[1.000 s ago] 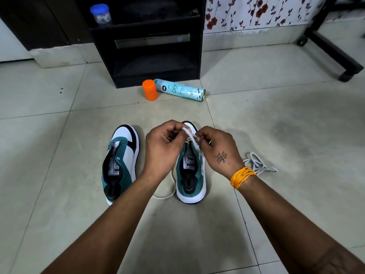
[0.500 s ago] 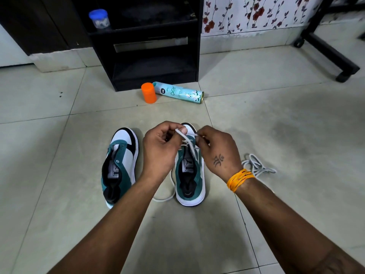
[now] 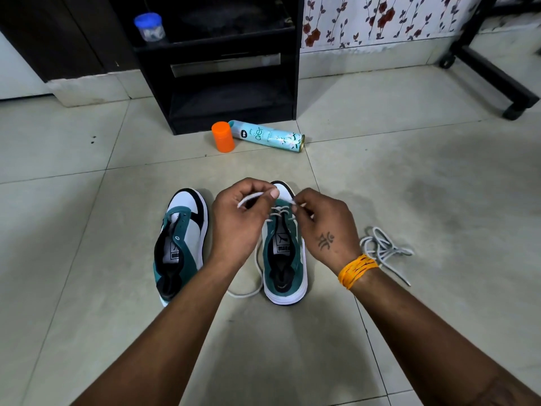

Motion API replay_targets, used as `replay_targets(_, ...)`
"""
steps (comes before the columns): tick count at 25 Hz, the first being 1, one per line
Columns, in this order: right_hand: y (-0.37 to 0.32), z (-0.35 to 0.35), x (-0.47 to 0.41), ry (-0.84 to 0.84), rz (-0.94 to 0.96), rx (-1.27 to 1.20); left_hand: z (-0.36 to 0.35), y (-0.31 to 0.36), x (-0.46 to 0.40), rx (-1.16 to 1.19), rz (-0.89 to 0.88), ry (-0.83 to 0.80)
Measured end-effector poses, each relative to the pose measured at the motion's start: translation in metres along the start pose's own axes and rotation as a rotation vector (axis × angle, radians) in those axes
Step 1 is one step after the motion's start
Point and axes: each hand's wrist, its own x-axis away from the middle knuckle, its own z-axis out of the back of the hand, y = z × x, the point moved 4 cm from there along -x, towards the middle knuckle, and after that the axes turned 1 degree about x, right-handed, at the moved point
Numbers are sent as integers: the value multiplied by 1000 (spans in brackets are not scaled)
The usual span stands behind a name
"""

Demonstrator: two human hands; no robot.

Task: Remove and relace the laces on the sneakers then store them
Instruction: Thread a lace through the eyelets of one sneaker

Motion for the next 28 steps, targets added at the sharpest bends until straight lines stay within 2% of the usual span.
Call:
replay_targets(3,14,1,5,18,-123,51,5,-5,-1,-19,6,3)
replay_targets(8,-21,-2,6,24,44,-67,0,-10,0,-76,9,-48)
replay_targets(11,-8,0,6,107,-34,-53,-1,-17,-3,-164,40,-84)
replay_targets(16,2,1,12,83,-40,49,8,-24,-1,-336,-1,-32)
replay_targets(21,-8,-5,9,-25,75,-51,4,-24,-1,-271,34,-92)
replay_targets(25,-1,-13,8,8,45,-102,0,-28,4,-207,81,-75)
replay_targets(28,12,-15,6,17,-41,-96,2,-41,14,-451,62,-24)
